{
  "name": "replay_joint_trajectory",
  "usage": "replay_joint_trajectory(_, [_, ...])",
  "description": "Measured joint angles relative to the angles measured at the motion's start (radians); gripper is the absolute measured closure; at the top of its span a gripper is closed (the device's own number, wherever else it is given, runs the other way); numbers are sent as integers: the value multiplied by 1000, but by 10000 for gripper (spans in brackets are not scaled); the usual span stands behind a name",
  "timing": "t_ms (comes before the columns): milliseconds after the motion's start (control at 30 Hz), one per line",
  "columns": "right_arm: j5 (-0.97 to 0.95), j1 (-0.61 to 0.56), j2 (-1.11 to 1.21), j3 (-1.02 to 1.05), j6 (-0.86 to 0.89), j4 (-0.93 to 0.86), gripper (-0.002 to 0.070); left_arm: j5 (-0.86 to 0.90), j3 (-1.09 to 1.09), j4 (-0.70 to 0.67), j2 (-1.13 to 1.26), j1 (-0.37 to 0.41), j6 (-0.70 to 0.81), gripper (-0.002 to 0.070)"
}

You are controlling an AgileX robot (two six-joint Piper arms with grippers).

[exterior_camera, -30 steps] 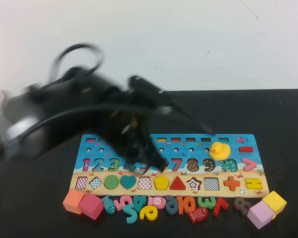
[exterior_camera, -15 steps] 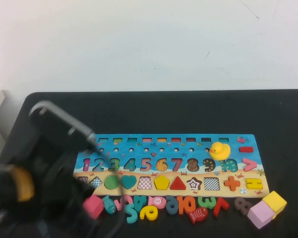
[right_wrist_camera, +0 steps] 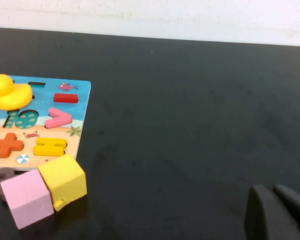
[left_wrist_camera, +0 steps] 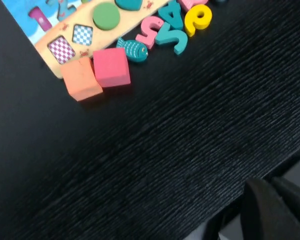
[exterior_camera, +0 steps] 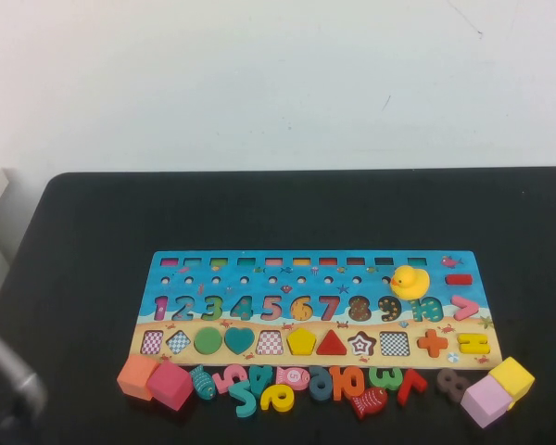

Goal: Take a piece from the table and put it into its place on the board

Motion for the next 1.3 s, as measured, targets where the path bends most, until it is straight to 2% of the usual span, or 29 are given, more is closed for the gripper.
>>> replay_joint_trajectory(100, [0, 0, 0, 0, 0, 0, 657, -65, 72, 0, -94, 0, 19, 676])
replay_joint_trajectory(233, [0, 0, 0, 0, 0, 0, 658, -300, 226, 16, -216, 5, 69, 676])
replay_joint_trajectory(267, [0, 0, 0, 0, 0, 0, 657, -446, 320, 23, -289, 32, 82, 676])
replay_joint_trajectory(333, [0, 0, 0, 0, 0, 0, 657, -567, 401, 14, -353, 81, 89, 676])
replay_joint_trajectory(500, [0, 0, 0, 0, 0, 0, 657, -783, 571, -8, -504, 226, 103, 677])
replay_joint_trajectory(767, [0, 0, 0, 0, 0, 0, 657, -844, 687, -9, -656, 503, 105, 676])
replay_joint_trajectory(900, [0, 0, 0, 0, 0, 0, 657, -844, 719, -9, -695, 595, 105, 676])
replay_joint_trajectory(1000, [0, 0, 0, 0, 0, 0, 657, -852, 750, -9, -715, 619, 105, 676])
replay_joint_trajectory(1300, [0, 0, 0, 0, 0, 0, 657, -794, 768, -54, -722, 621, 105, 676])
